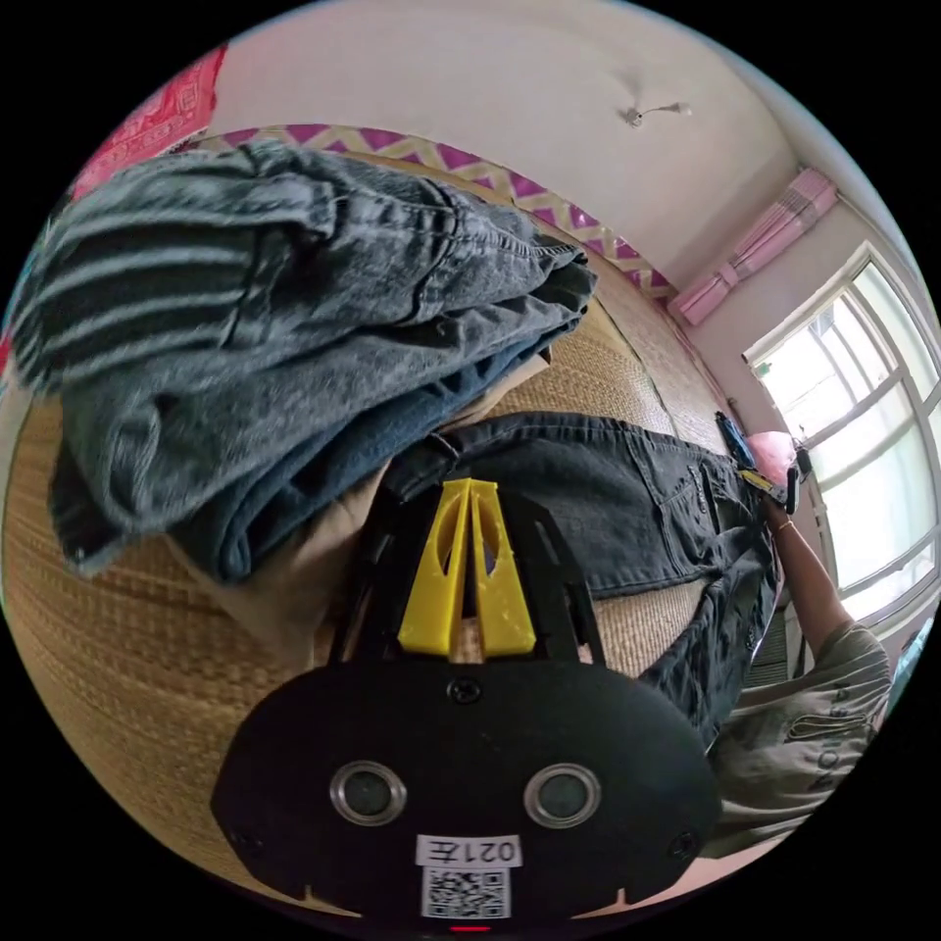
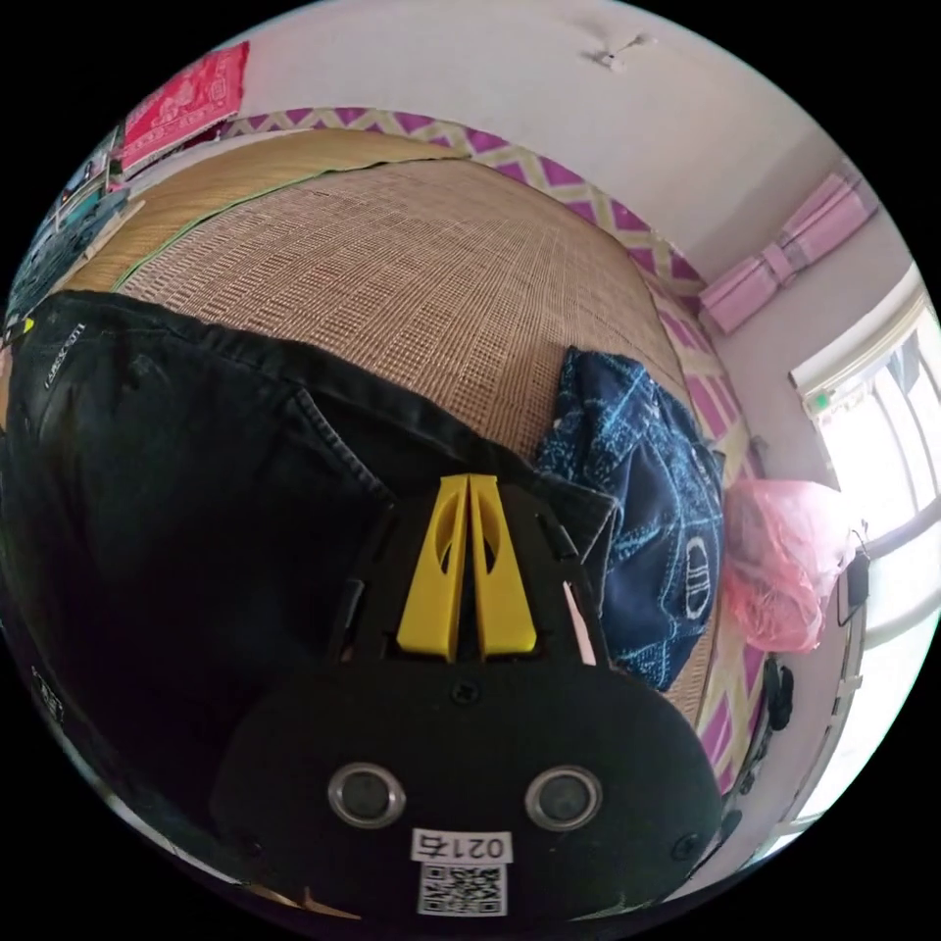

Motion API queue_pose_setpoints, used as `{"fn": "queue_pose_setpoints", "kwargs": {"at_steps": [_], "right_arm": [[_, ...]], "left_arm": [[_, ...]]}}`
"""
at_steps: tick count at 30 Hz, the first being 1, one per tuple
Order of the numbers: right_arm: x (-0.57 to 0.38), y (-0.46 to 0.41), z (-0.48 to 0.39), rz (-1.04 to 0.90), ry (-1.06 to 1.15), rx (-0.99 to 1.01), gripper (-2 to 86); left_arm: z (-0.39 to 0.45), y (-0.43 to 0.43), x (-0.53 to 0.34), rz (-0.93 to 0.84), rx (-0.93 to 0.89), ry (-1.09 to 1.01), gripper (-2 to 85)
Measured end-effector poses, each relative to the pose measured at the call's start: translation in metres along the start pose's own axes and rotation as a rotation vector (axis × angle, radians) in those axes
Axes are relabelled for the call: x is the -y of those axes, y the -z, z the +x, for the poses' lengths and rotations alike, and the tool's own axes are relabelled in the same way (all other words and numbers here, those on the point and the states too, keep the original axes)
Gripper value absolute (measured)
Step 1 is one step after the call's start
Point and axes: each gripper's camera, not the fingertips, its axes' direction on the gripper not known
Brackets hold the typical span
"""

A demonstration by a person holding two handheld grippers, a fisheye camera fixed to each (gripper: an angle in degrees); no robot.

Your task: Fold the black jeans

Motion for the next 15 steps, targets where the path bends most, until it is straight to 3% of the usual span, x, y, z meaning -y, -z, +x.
{"fn": "queue_pose_setpoints", "kwargs": {"at_steps": [10,12,15], "right_arm": [[-0.005,-0.033,-0.012,-0.017,-0.019,-0.056,-1.0],[-0.011,-0.028,-0.013,-0.032,-0.073,-0.062,-1.0],[-0.044,0.014,-0.022,0.157,-0.112,0.029,-0.8]], "left_arm": [[0.008,0.015,-0.01,0.04,-0.003,0.048,-1.0],[0.021,0.047,-0.029,0.15,-0.069,0.01,-1.0],[0.043,0.101,-0.073,0.228,-0.249,-0.06,-1.0]]}}
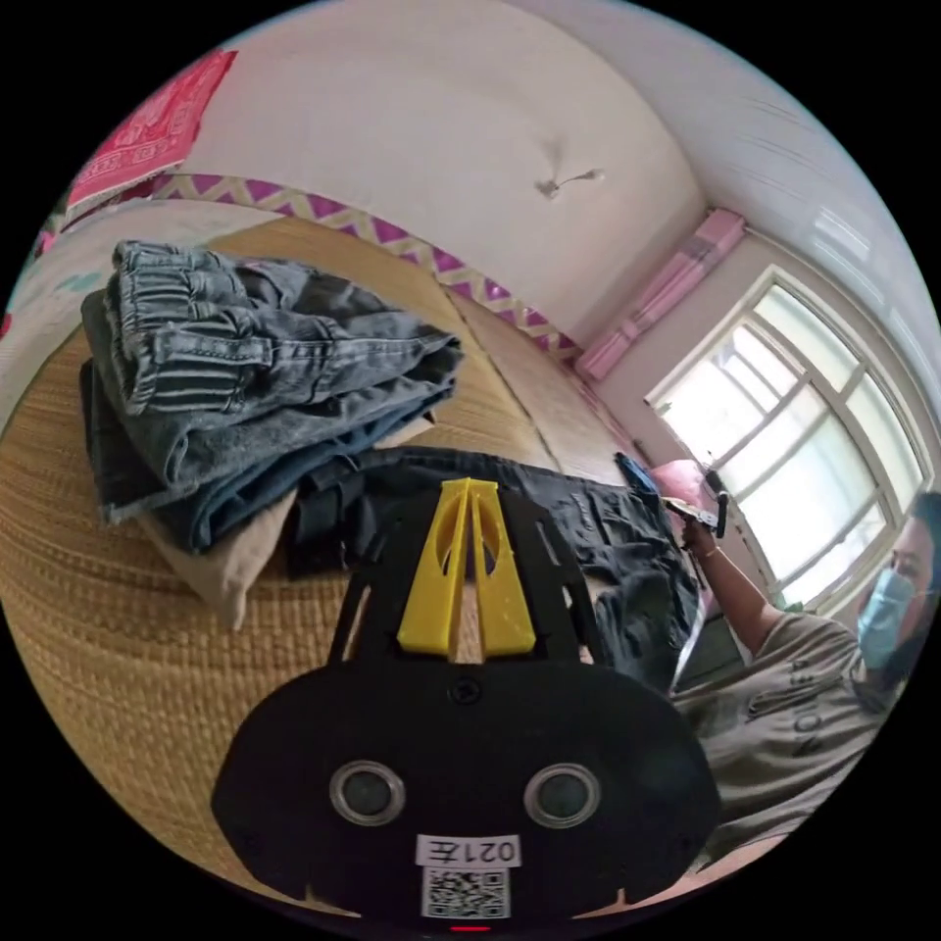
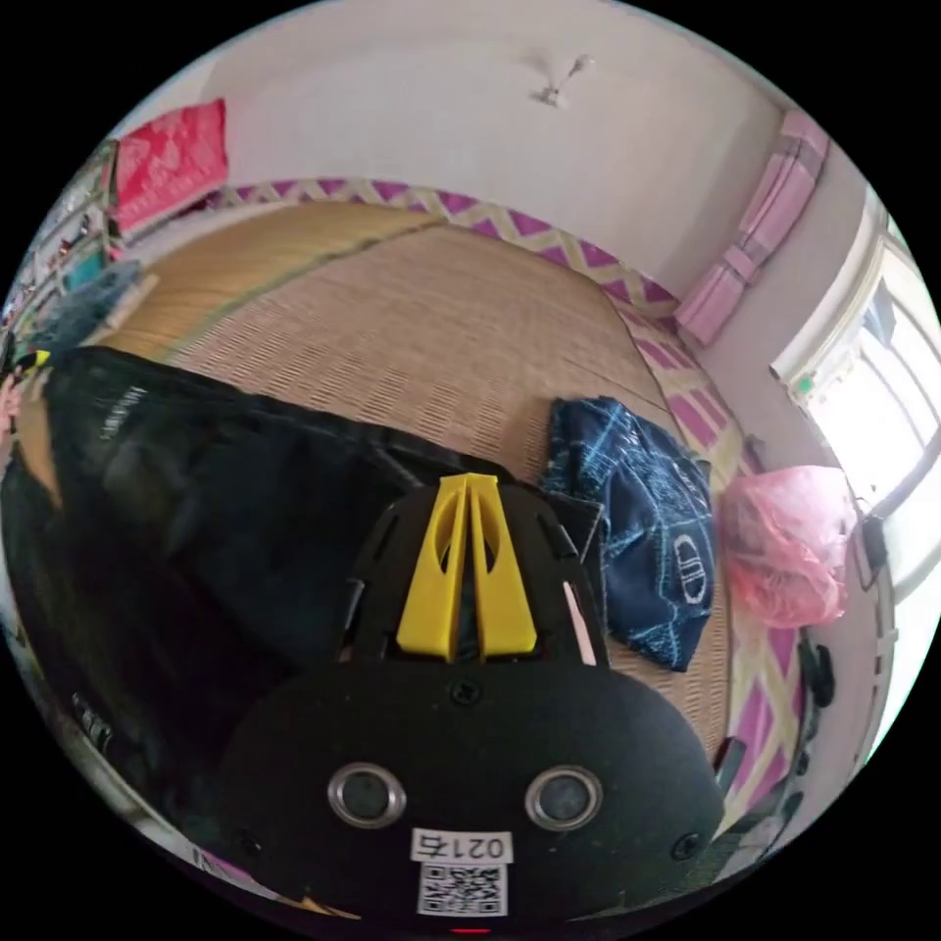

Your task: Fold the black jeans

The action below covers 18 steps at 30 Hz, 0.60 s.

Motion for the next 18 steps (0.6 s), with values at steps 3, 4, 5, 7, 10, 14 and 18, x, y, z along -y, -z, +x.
{"fn": "queue_pose_setpoints", "kwargs": {"at_steps": [3,4,5,7,10,14,18], "right_arm": [[-0.051,0.053,-0.005,0.095,-0.016,0.153,-0.5],[-0.078,0.072,-0.003,0.121,-0.04,0.221,-0.2],[-0.109,0.089,0.003,0.136,-0.105,0.277,0.0],[-0.16,0.105,0.018,0.135,-0.238,0.353,0.9],[-0.251,0.116,0.047,0.109,-0.497,0.425,3.2],[-0.36,0.114,0.065,0.082,-0.75,0.443,8.4],[-0.42,0.092,0.062,0.037,-0.855,0.477,10.9]], "left_arm": [[0.043,0.052,-0.052,0.001,-0.017,-0.044,-0.9],[0.056,0.071,-0.077,-0.002,0.009,-0.036,-0.9],[0.067,0.089,-0.105,0.005,0.037,-0.011,-0.9],[0.075,0.115,-0.149,0.037,0.089,0.068,-0.9],[0.074,0.146,-0.213,0.074,0.098,0.214,-0.6],[0.065,0.168,-0.288,0.148,0.079,0.414,3.3],[0.06,0.17,-0.334,0.229,-0.015,0.532,10.3]]}}
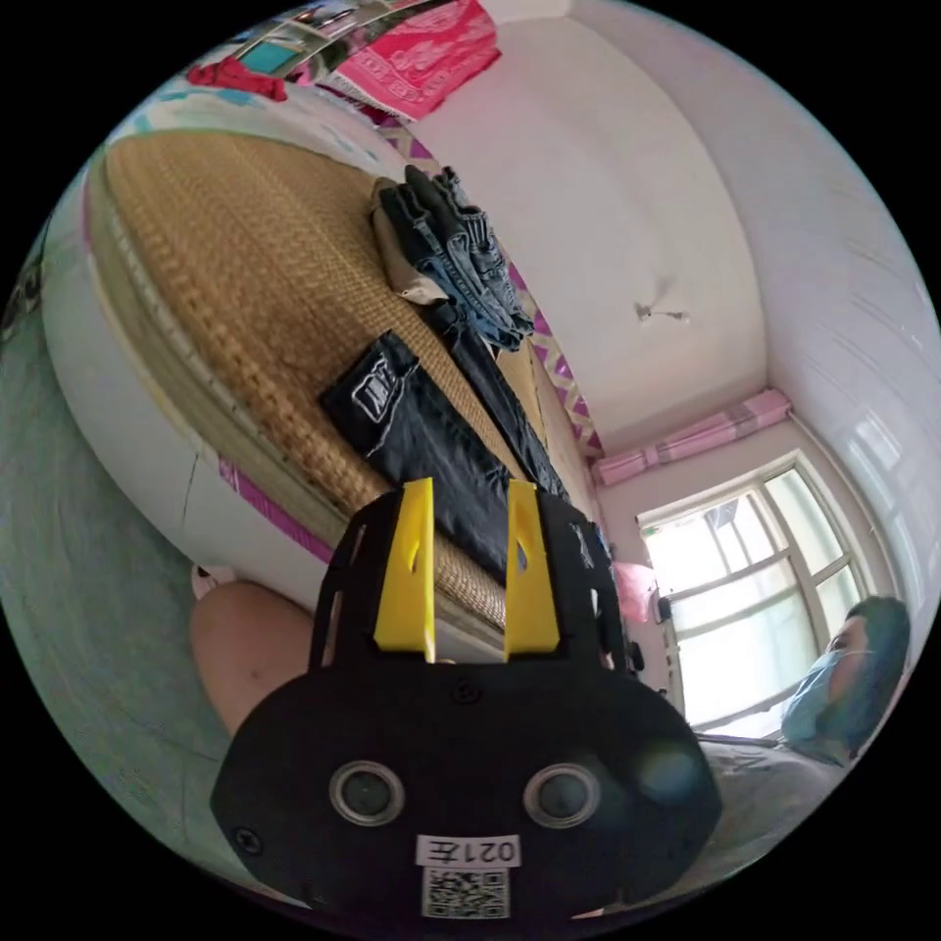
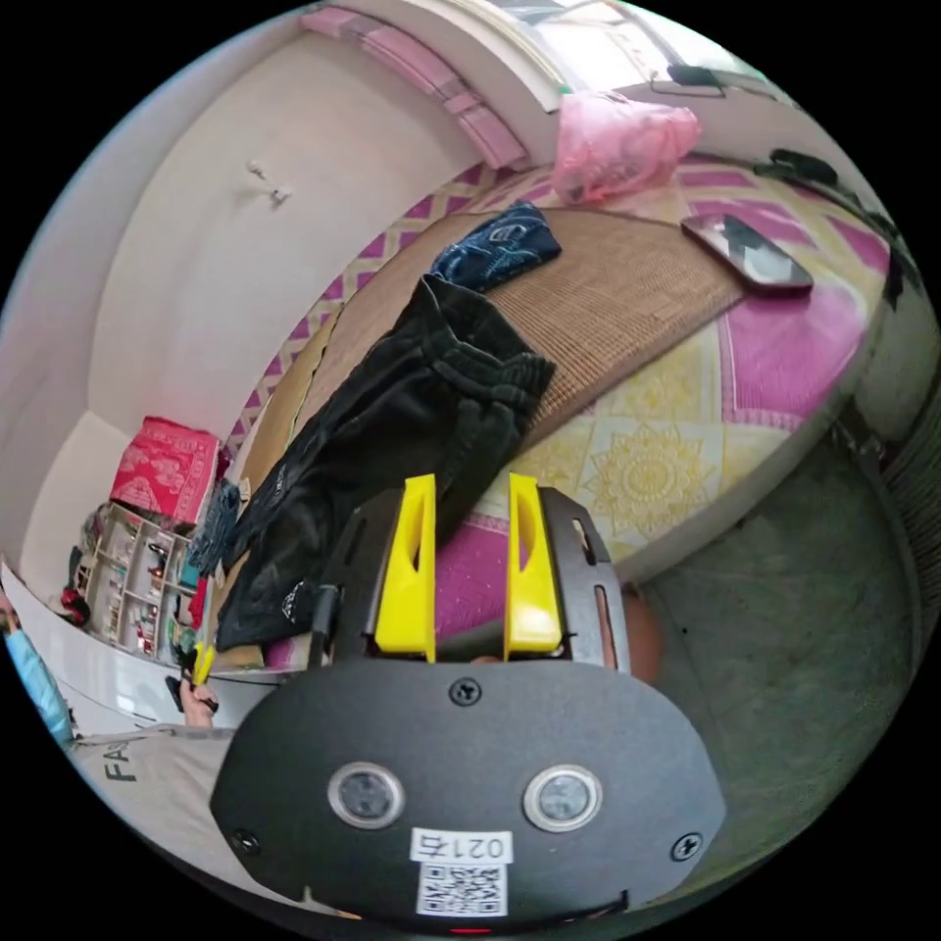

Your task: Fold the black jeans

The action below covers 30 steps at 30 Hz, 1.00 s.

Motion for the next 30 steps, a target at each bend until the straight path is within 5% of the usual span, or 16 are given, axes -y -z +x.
{"fn": "queue_pose_setpoints", "kwargs": {"at_steps": [13,30], "right_arm": [[-0.02,-0.056,0.087,0.06,-0.227,0.304,7.3],[-0.034,-0.095,0.131,0.081,-0.317,0.432,2.4]], "left_arm": [[-0.008,0.004,-0.023,-0.031,0.045,0.05,10.8],[-0.007,-0.043,0.004,-0.088,0.036,0.146,10.1]]}}
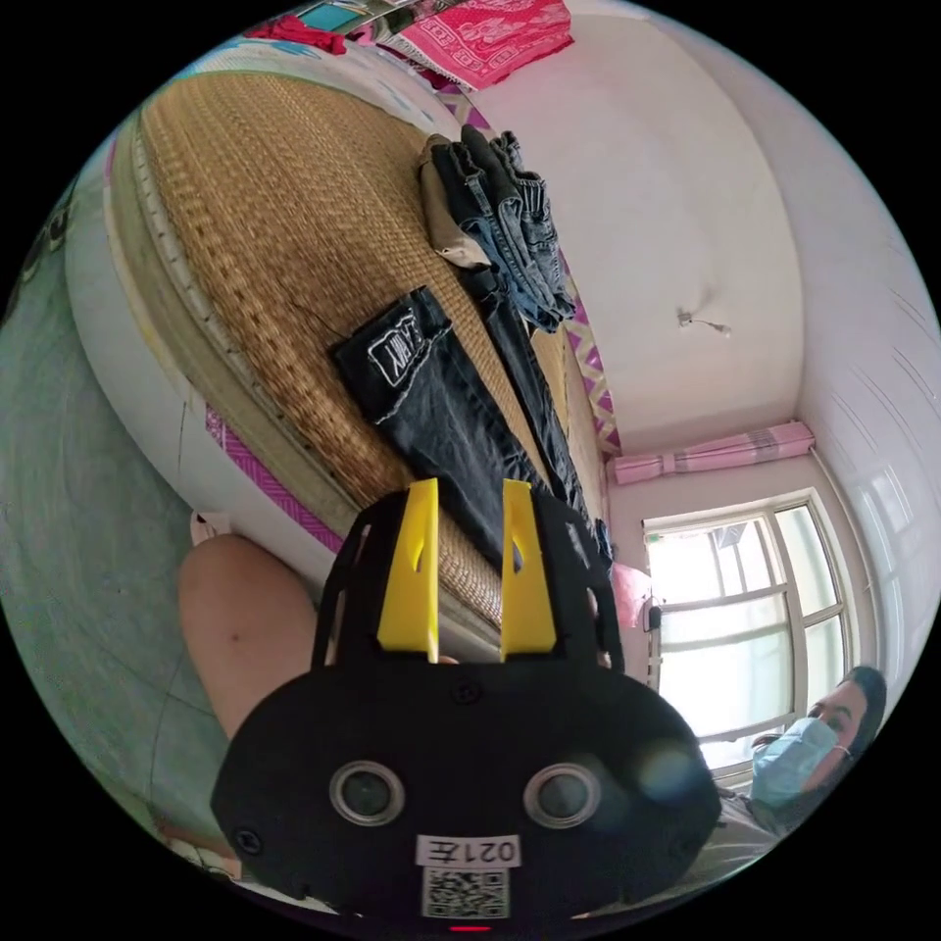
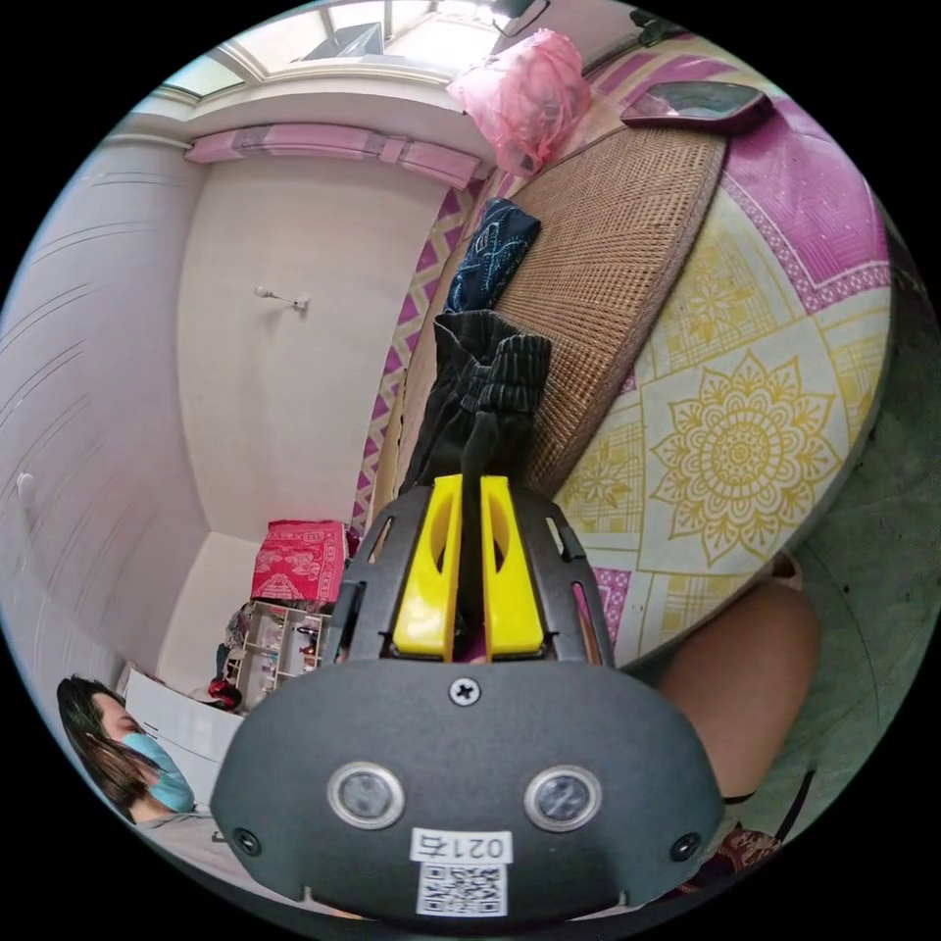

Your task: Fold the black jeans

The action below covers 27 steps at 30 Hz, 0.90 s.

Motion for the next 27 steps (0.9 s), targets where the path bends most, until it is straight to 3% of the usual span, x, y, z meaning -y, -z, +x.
{"fn": "queue_pose_setpoints", "kwargs": {"at_steps": [12,18,27], "right_arm": [[0.003,-0.021,0.009,0.008,-0.016,0.025,2.1],[0.008,-0.031,0.007,0.0,-0.017,0.025,1.7],[0.051,-0.047,-0.045,-0.081,0.043,0.17,1.0]], "left_arm": [[0.026,-0.039,0.037,-0.079,0.15,0.023,12.0],[0.018,-0.053,0.039,0.014,0.165,0.064,0.1],[0.145,-0.077,0.117,-0.047,0.113,-0.272,-0.9]]}}
